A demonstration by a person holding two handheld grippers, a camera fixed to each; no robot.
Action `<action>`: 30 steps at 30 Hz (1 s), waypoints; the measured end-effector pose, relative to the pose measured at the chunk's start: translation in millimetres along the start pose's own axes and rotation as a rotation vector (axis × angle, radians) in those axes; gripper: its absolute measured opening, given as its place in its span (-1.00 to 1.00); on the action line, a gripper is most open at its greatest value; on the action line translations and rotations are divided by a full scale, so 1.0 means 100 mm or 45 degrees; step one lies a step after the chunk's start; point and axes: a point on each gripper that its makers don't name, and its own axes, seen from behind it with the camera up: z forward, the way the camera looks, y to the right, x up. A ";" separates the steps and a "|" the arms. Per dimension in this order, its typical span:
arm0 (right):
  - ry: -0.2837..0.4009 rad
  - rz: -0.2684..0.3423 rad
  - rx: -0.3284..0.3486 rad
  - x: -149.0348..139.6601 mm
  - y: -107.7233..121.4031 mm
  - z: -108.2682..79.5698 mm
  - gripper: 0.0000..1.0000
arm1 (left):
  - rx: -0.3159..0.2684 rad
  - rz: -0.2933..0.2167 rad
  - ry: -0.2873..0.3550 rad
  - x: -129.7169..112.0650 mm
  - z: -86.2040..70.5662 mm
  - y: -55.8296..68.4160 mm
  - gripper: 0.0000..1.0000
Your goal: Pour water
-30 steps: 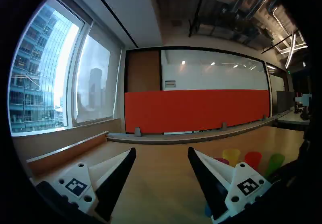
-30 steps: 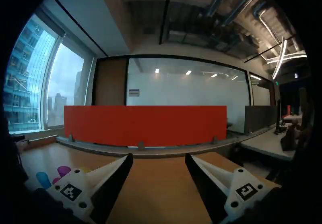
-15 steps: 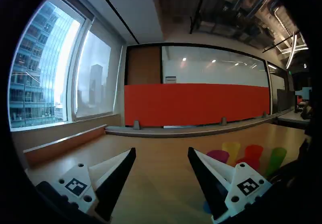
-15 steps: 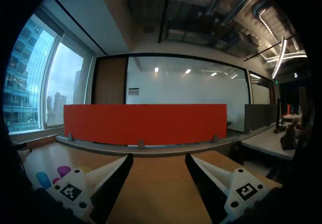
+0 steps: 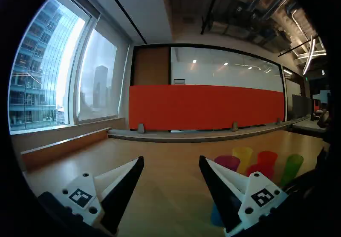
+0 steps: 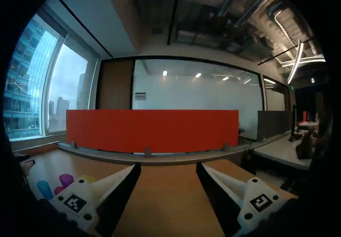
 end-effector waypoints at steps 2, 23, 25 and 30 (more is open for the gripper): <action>0.001 -0.001 0.000 0.01 0.00 -0.01 1.00 | 0.002 0.001 -0.002 -0.01 0.01 0.00 0.92; 0.009 -0.005 -0.007 0.05 0.02 -0.01 1.00 | 0.003 0.011 -0.026 -0.13 0.03 0.01 0.92; 0.010 -0.006 -0.008 0.05 0.02 -0.02 1.00 | 0.002 0.010 -0.026 -0.13 0.03 0.01 0.92; 0.008 -0.007 -0.007 0.04 0.02 -0.02 1.00 | -0.001 0.014 -0.027 -0.14 0.03 0.01 0.92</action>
